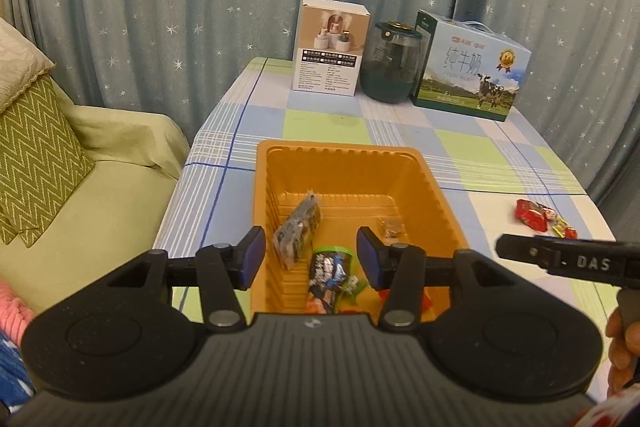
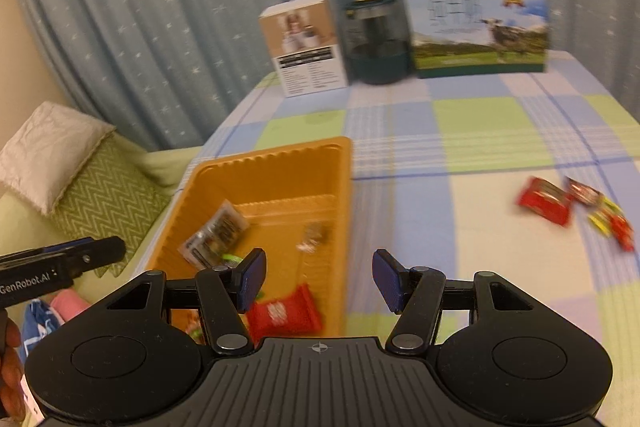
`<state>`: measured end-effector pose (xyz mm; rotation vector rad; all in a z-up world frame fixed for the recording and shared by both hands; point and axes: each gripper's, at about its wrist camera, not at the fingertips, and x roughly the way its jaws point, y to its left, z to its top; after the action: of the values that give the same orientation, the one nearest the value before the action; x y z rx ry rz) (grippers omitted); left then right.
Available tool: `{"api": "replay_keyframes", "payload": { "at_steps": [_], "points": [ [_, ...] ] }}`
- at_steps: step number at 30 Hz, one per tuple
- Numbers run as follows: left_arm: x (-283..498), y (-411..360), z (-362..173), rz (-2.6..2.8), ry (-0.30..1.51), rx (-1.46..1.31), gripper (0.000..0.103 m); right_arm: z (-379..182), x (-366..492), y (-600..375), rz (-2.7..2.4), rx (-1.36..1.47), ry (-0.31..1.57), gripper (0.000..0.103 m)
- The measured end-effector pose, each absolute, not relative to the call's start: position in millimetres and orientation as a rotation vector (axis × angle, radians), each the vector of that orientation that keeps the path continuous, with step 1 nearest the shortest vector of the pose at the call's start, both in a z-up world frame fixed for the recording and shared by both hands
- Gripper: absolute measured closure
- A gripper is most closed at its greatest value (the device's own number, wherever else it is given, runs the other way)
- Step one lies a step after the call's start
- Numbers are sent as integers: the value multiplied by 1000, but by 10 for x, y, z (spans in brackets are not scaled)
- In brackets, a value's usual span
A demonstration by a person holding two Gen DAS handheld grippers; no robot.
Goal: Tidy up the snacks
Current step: 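Move both open tools back toward the remaining red candies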
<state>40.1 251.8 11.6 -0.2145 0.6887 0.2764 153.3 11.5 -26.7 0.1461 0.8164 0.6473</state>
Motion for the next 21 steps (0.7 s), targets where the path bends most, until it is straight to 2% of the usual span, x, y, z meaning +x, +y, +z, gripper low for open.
{"api": "replay_keyframes", "payload": {
  "at_steps": [7, 12, 21],
  "points": [
    [231, 2244, 244, 261, 681, -228, 52, -155, 1287, -298, 577, 166, 818, 44],
    [143, 2009, 304, 243, 681, -223, 42, -79, 1126, -546, 547, 175, 810, 44],
    [102, 1567, 356, 187, 676, -203, 32, -10, 956, -978, 480, 198, 796, 41]
  ]
}}
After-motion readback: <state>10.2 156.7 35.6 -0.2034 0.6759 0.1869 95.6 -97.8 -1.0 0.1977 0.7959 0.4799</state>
